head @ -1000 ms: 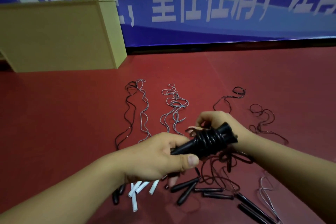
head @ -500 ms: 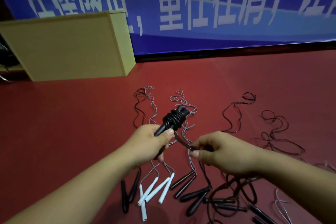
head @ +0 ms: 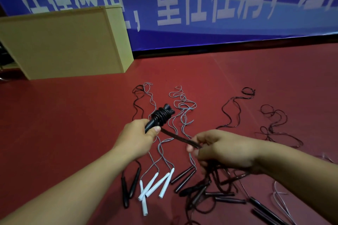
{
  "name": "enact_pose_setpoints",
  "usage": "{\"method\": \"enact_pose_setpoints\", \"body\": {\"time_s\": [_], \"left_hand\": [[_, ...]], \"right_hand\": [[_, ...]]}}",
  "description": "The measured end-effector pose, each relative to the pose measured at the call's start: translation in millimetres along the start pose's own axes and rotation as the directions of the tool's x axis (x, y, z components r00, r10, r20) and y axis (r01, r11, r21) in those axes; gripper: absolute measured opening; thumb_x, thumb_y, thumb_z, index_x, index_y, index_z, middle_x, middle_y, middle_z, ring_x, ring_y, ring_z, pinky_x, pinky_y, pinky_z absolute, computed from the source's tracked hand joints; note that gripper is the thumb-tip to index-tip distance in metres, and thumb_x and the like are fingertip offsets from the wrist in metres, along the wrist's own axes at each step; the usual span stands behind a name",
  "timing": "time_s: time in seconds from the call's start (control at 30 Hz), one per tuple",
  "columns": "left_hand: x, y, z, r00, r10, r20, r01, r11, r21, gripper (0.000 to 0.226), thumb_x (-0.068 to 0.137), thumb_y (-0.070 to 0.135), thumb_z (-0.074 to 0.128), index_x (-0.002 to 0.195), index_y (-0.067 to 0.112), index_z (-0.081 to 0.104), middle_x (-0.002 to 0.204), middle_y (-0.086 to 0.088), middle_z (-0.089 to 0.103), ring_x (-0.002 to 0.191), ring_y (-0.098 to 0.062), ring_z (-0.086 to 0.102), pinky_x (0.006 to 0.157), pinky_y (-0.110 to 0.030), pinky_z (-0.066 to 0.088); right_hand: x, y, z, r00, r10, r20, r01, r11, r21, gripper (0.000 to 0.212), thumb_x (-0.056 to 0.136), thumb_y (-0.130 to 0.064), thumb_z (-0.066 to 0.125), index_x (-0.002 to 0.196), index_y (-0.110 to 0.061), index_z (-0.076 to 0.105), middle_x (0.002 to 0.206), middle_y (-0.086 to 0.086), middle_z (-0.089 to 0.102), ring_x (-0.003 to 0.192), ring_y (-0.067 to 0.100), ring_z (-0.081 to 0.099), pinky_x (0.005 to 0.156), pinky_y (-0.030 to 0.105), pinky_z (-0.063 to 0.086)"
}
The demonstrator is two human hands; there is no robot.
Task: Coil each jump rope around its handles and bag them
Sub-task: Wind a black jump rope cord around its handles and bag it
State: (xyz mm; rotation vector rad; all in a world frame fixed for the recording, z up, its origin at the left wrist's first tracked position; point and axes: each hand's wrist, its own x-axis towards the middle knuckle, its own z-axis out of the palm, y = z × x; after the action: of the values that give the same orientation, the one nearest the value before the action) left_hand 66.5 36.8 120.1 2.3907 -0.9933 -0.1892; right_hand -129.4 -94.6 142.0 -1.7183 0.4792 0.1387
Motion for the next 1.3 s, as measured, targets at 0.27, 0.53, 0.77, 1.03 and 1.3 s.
{"method": "enact_pose_setpoints", "body": {"time_s": [0.27, 0.53, 0.77, 1.03, 1.3], "left_hand": [[-3, 2, 10, 0.988, 0.032, 0.153, -0.065, 0.974, 0.215, 0.029, 0.090, 0.046, 0.062, 0.079, 0.020, 0.059, 0.067, 0.002, 0.057, 0.067, -0.020, 0.058, 0.055, -0.029, 0.036], [-19, 25, 15, 0.829, 0.200, 0.522, -0.393, 0.872, 0.291, 0.030, 0.090, 0.048, 0.062, 0.076, 0.023, 0.054, 0.071, 0.002, 0.056, 0.072, -0.024, 0.057, 0.063, -0.032, 0.043], [-39, 53, 6, 0.665, 0.313, 0.678, -0.494, 0.865, 0.086, 0.026, 0.091, 0.042, 0.065, 0.076, 0.023, 0.056, 0.058, 0.008, 0.048, 0.051, -0.005, 0.043, 0.048, -0.019, 0.033], [-53, 61, -4, 0.550, 0.419, 0.723, -0.431, 0.884, -0.184, 0.019, 0.093, 0.033, 0.064, 0.080, 0.021, 0.058, 0.057, 0.011, 0.045, 0.050, -0.005, 0.040, 0.050, -0.018, 0.033], [-50, 55, -14, 0.571, 0.545, 0.614, -0.274, 0.831, -0.483, 0.016, 0.095, 0.030, 0.056, 0.086, 0.017, 0.056, 0.072, 0.001, 0.049, 0.064, -0.017, 0.043, 0.059, -0.037, 0.036]], "right_hand": [[-3, -6, 0, 0.991, -0.136, 0.003, 0.136, 0.989, 0.058, 0.012, 0.097, -0.005, 0.049, 0.103, -0.004, 0.060, 0.060, -0.001, 0.046, 0.057, 0.019, 0.049, 0.057, 0.025, 0.040], [-1, -5, -16, 0.913, -0.308, -0.269, 0.224, 0.927, -0.301, 0.021, 0.099, -0.022, 0.052, 0.095, -0.018, 0.072, 0.051, -0.014, 0.046, 0.050, 0.008, 0.039, 0.046, 0.016, 0.030], [0, 1, -33, 0.831, -0.464, -0.307, 0.188, 0.753, -0.630, 0.015, 0.094, -0.030, 0.060, 0.081, -0.035, 0.065, 0.062, -0.021, 0.060, 0.060, -0.006, 0.054, 0.058, 0.008, 0.038], [6, 12, -42, 0.889, -0.360, -0.282, 0.149, 0.812, -0.565, 0.011, 0.078, -0.033, 0.078, 0.075, -0.027, 0.070, 0.075, -0.003, 0.073, 0.065, 0.002, 0.062, 0.068, 0.020, 0.050], [9, 20, -41, 0.946, -0.300, -0.120, 0.241, 0.902, -0.358, 0.017, 0.080, -0.011, 0.074, 0.083, -0.014, 0.058, 0.069, 0.002, 0.060, 0.062, 0.014, 0.053, 0.060, 0.029, 0.043]]}}
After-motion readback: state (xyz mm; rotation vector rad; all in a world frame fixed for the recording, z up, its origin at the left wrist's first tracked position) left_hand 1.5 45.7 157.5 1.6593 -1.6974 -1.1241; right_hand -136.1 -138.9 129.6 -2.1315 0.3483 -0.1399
